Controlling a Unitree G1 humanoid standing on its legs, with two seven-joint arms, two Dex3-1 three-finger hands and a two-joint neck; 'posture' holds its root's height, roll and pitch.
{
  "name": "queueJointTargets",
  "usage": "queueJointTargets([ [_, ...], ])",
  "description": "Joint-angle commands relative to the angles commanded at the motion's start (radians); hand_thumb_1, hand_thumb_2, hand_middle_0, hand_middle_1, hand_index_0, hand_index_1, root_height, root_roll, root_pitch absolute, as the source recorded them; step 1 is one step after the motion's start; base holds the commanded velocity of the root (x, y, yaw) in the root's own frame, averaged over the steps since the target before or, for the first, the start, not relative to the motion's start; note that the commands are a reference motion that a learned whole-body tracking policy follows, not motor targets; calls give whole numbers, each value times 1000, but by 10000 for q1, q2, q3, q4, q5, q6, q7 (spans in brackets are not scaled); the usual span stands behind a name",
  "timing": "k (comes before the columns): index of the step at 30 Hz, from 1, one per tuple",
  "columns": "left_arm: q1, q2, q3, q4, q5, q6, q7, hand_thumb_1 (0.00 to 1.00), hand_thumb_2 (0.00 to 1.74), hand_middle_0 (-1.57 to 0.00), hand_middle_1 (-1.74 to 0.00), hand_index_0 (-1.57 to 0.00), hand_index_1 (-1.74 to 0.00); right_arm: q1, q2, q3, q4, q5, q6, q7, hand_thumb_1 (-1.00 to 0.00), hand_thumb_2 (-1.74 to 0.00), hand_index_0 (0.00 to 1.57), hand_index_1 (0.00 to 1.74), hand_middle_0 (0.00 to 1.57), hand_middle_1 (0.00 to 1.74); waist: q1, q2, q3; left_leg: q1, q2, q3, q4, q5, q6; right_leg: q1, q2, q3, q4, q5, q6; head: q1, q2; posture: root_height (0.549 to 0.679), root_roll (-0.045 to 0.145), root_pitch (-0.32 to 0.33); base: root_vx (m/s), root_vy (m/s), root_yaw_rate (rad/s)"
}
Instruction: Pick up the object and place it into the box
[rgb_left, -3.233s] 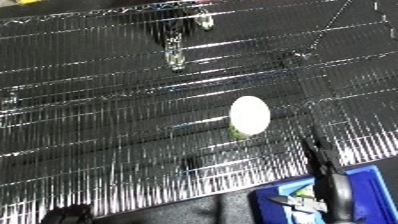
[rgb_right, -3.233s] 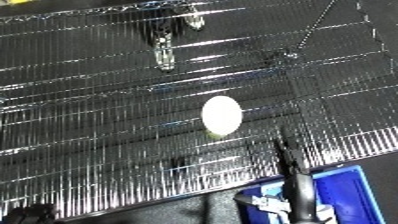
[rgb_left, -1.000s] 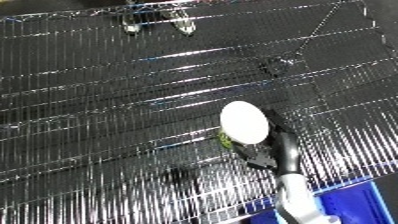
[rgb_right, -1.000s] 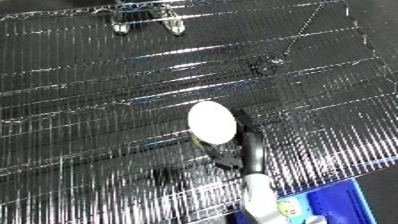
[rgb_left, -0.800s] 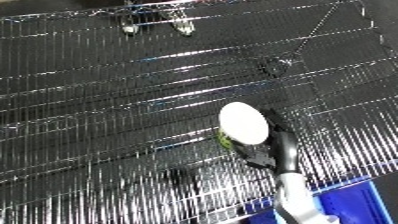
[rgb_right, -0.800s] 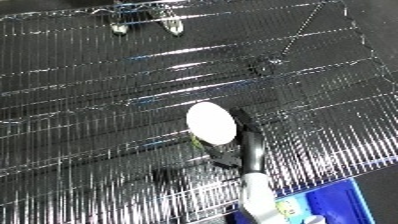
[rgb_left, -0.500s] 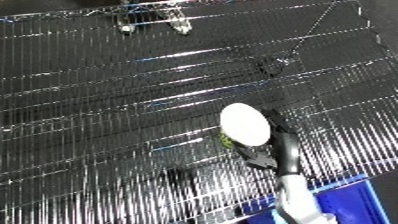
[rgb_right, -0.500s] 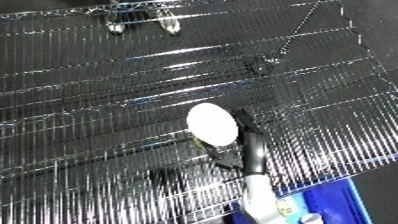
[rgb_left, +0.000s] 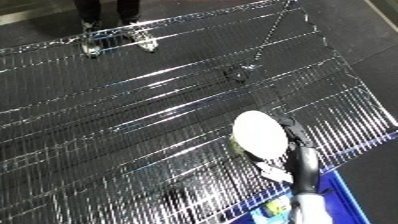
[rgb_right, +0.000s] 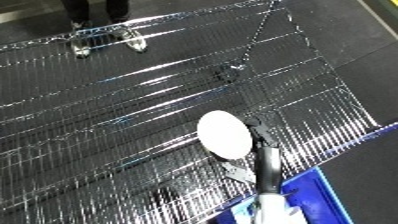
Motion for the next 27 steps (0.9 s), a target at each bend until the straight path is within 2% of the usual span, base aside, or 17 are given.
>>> queueJointTargets([
  [4, 136, -203, 58, 77, -57, -196, -79, 1000, 1740, -1570, -1740, -1570, -1740, 659, -76, -488, -275, 385, -276, -46, -850, -1479, 1334, 1479, 1334, 1479, -373, 115, 0, 444, 92, 258, -222, -9, -32, 273, -46, 196, -261, 39, 29, 746, 66, 653, 63, 10, -29, 143, -255],
  [9, 343, -539, -4, 97, -194, -516, -114, 1000, 1740, -1570, -1740, -1570, -1740, 1742, -107, -1151, -333, 1093, -640, 47, -850, -1479, 1334, 1479, 1334, 1479, -965, 362, 0, 986, 210, 646, -418, -49, -63, 523, -132, 483, -442, 28, 55, 1438, 65, 655, 72, -7, -6, 178, -249],
  [15, 459, -793, -106, 233, -323, -861, -99, 1000, 1740, -1570, -1740, -1570, -1740, 2854, -127, -1935, -23, 2289, -1426, 330, -850, -1479, 1334, 1479, 1334, 1479, -1635, 661, 0, 1533, 237, 1086, -601, -128, -56, 734, -198, 763, -658, 46, 110, 2272, 205, 656, 80, -20, -13, 141, -202],
  [19, 554, -885, -97, 430, -381, -1056, -256, 1000, 1740, -1570, -1740, -1570, -1740, 3378, -119, -2484, 278, 2856, -1864, 565, -850, -1479, 1334, 1479, 1334, 1479, -2024, 814, 0, 1873, 239, 1328, -750, -174, -58, 891, -232, 916, -916, 127, 176, 2537, 245, 658, 83, -26, -16, 89, -183],
  [23, 602, -1018, -81, 596, -350, -1169, -437, 1000, 1740, -1570, -1740, -1570, -1740, 3777, -67, -2863, 746, 3354, -2198, 888, -850, -1479, 1334, 1479, 1334, 1479, -2347, 933, -52, 2184, 237, 1531, -928, -206, -55, 1042, -264, 1052, -1299, 289, 264, 2835, 148, 660, 85, -28, -6, 61, -174],
  [27, 526, -1133, -172, 753, -370, -1288, -472, 1000, 1740, -1570, -1740, -1570, -1740, 3967, -116, -3100, 1301, 3848, -2416, 1334, -650, -1131, 1020, 1131, 1020, 1131, -2606, 1042, -130, 2388, 234, 1716, -1044, -251, -55, 1123, -283, 1184, -1632, 441, 353, 2869, 14, 662, 87, -27, -1, 49, -178],
])
